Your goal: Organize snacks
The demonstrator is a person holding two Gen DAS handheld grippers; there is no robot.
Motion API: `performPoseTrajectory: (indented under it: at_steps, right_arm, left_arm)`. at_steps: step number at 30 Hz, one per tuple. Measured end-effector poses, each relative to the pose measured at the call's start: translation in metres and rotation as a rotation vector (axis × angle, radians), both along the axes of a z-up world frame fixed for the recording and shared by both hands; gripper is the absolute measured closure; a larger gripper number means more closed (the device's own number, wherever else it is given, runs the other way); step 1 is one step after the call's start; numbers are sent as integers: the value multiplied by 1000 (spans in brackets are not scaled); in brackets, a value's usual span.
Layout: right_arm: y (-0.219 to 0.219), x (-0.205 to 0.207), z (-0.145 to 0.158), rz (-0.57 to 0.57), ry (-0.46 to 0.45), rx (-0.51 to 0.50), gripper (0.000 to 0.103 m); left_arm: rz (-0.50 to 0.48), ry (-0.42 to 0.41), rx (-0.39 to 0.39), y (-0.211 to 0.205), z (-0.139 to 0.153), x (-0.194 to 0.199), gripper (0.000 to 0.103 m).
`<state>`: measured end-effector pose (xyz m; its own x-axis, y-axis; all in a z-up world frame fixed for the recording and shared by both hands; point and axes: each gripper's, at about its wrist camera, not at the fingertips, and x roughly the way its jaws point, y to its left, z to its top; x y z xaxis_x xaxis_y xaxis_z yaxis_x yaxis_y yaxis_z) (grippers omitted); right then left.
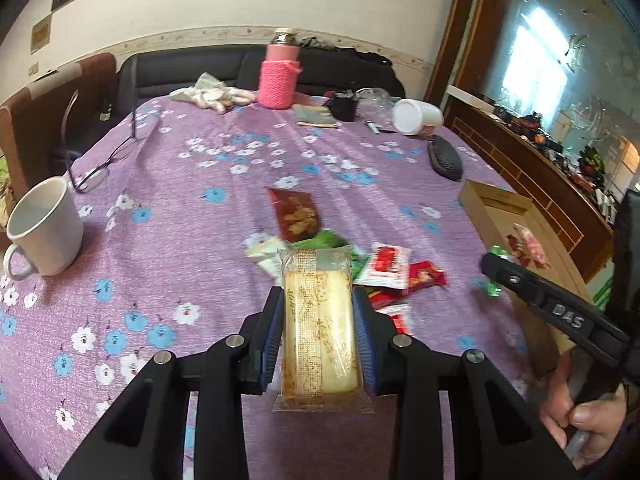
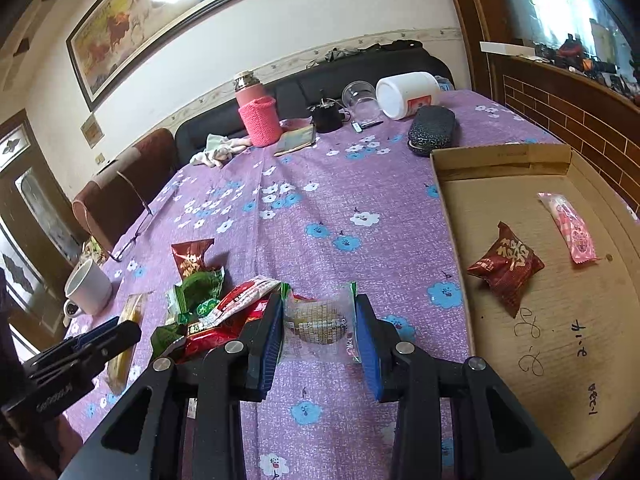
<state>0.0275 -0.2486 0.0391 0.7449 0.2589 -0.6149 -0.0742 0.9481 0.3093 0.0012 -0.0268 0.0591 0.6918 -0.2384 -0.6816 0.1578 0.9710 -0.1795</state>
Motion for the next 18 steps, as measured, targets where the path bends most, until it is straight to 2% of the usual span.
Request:
performPoseTrajectory:
  at_steps: [5,10,16,18]
  right_arm:
    - [-12,-3,9,-27,-17,28,65]
    - [-47,-14,23,-92,-55,51,65]
    - [-116,-28,23,-241,-55,95,66]
    - [-140,-34,19,-329,-42,95,66]
  left_arm:
    - [-58,-3,-9,-26,15,-2,70]
    - [-137,-1,-12,-60,25,-4,70]
    - [-264,30,-19,-125,27,-1,70]
    - [-300,47,-26,-148,25,1,70]
